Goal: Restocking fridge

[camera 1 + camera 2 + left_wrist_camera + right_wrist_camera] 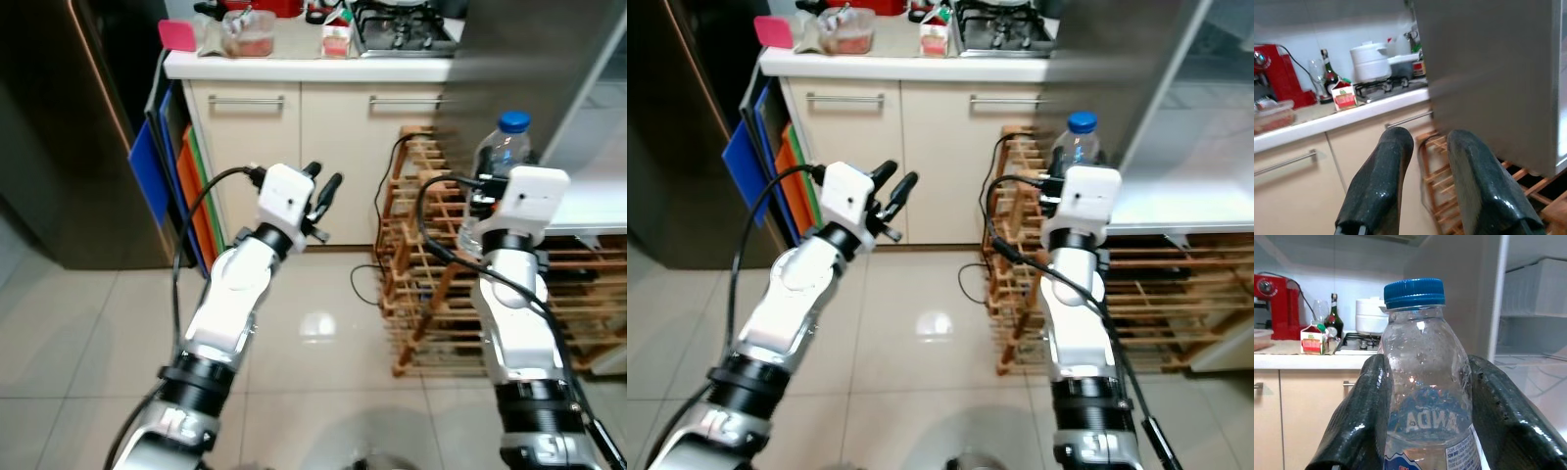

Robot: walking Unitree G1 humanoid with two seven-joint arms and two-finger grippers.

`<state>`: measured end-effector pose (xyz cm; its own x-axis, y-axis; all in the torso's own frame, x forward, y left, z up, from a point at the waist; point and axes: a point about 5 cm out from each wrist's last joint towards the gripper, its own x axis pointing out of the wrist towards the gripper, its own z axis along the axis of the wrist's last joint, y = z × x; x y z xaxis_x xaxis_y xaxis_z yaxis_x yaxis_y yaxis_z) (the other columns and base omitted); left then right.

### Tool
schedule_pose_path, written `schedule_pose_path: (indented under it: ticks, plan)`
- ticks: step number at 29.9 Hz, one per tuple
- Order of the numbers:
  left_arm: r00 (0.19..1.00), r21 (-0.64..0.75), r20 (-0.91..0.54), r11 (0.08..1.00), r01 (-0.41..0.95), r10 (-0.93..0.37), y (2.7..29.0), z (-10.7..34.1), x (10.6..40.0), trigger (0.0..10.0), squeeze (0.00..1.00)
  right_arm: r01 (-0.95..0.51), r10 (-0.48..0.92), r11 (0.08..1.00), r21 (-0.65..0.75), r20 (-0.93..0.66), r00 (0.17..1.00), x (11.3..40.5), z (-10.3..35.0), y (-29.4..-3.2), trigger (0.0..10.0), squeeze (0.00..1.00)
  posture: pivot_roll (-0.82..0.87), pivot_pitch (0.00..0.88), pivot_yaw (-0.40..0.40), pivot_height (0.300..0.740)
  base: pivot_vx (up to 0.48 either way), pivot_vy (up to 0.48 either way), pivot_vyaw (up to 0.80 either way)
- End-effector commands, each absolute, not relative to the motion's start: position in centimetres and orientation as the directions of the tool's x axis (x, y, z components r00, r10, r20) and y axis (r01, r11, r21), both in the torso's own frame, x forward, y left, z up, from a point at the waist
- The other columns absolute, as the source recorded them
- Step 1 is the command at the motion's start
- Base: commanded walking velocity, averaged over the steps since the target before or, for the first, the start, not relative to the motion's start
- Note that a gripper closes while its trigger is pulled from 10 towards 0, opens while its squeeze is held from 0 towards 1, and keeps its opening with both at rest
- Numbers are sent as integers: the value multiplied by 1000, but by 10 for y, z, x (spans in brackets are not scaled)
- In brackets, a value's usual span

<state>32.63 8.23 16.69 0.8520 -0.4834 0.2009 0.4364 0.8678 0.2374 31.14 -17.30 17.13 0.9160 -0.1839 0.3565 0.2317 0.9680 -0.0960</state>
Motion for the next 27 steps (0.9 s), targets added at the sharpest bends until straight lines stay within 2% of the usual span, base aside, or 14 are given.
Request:
schedule_pose_path:
  ticks: [1, 6, 27]
  plan:
    - [852, 264, 177, 858, 440, -492, 76, 164, 328, 10000, 0, 256, -198, 961, -101, 394, 898, 308, 178, -180, 10000, 0, -86, 0, 28, 740, 0, -416, 0]
    - [864, 263, 173, 867, 423, -474, 77, 168, 336, 10000, 0, 277, -220, 955, -102, 381, 898, 304, 173, -185, 10000, 0, -93, 0, 36, 740, 0, -417, 0]
    - [865, 250, 185, 873, 418, -467, 74, 169, 340, 10000, 0, 249, -176, 959, -136, 400, 899, 290, 169, -176, 10000, 0, -105, 0, 43, 740, 260, -401, 0]
